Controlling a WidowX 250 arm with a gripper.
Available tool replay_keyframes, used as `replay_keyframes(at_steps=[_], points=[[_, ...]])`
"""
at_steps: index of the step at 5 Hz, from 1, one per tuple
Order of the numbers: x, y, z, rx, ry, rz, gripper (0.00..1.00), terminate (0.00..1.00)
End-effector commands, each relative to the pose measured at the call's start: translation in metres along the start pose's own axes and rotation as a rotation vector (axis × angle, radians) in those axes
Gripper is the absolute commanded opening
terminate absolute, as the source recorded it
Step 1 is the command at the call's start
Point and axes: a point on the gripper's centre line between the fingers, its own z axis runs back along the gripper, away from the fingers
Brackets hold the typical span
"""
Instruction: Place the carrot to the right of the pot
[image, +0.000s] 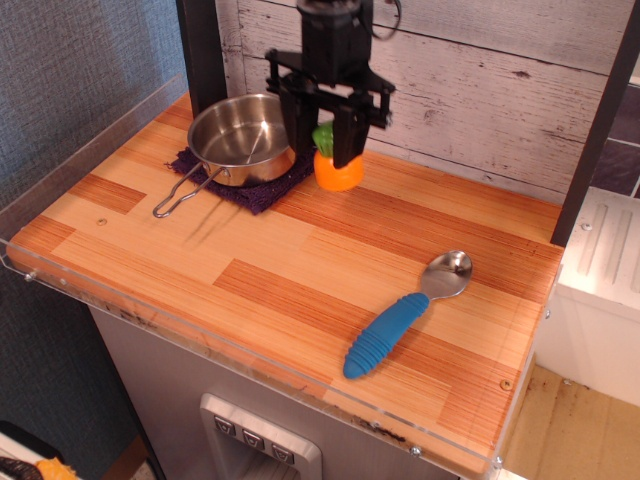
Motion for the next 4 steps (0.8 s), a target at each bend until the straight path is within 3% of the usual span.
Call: replay_keyframes(at_steps=[1,2,3,4], points=[[0.016,-0.001,-0.006,0.04,-0.018,0.004,0.0,0.0],[0.014,-0.007,-0.013,0.023,0.001,-0.006,0.0,0.0],[0.01,-0.007,-0.01,0.005,0.021,-0.012,1.0,0.0],[0.004,-0.006,0.005,0.001,-0.003,-0.031,1.0,0.0]])
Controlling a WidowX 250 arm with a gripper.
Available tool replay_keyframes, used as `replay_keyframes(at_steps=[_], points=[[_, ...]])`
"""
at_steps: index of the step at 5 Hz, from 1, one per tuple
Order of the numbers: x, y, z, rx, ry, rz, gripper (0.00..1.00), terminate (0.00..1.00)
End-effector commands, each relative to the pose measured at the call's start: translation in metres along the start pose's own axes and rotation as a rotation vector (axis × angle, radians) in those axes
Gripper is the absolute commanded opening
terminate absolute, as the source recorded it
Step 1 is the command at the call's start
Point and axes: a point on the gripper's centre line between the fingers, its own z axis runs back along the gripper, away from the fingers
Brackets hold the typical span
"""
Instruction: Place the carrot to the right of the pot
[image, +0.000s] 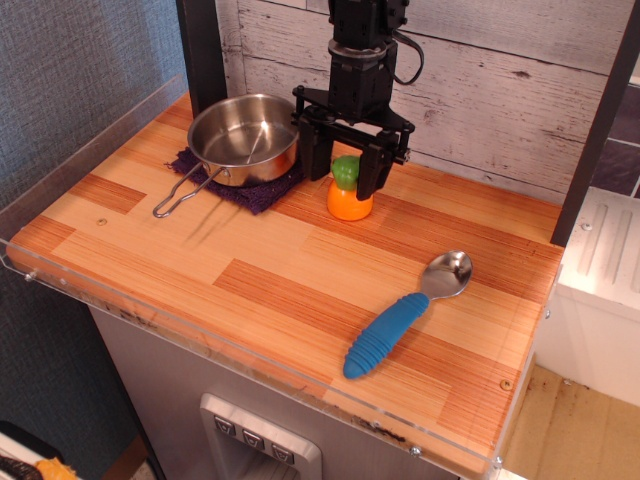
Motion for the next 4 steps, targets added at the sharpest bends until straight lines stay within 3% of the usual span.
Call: replay_keyframes(at_steps=[1,2,4], points=[[-0.027,0.008,0.062,-0.011,-0.116,-0.011,1.0,0.0],[-0.055,0.015,0.085,-0.012,-0.141,-0.002,1.0,0.0],[-0.092,0.023,0.093,0.041,-0.193,0.046,1.0,0.0]])
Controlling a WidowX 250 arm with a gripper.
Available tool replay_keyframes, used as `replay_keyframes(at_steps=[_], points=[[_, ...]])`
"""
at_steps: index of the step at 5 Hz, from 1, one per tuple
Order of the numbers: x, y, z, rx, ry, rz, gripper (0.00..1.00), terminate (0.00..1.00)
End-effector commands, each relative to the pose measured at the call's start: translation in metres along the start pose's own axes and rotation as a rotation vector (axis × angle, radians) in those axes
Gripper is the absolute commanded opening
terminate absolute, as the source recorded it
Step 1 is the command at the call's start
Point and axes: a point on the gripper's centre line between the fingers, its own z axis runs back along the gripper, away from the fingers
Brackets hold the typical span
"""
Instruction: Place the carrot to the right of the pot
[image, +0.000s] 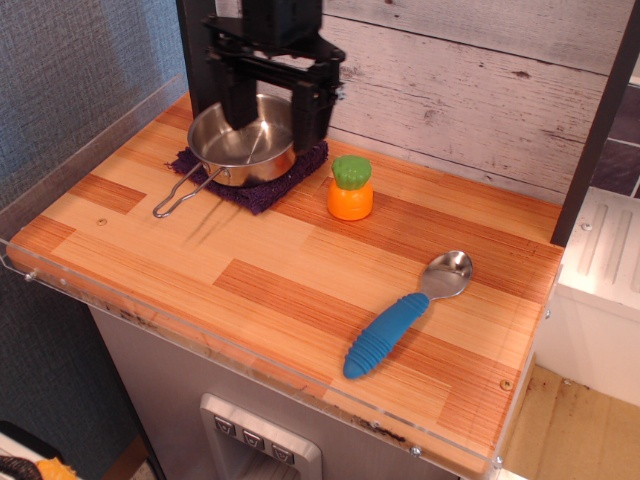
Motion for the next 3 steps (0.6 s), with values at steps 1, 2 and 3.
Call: replay_keyframes(at_steps=[1,2,3], points=[[-0.0291,0.0095,0.0259,0.032,-0.121,0.048,1.0,0.0],[-0.0319,0.0178,0.026,0.034,-0.099,0.071,1.0,0.0],[-0.0319,0.0178,0.026,0.034,-0.099,0.071,1.0,1.0]])
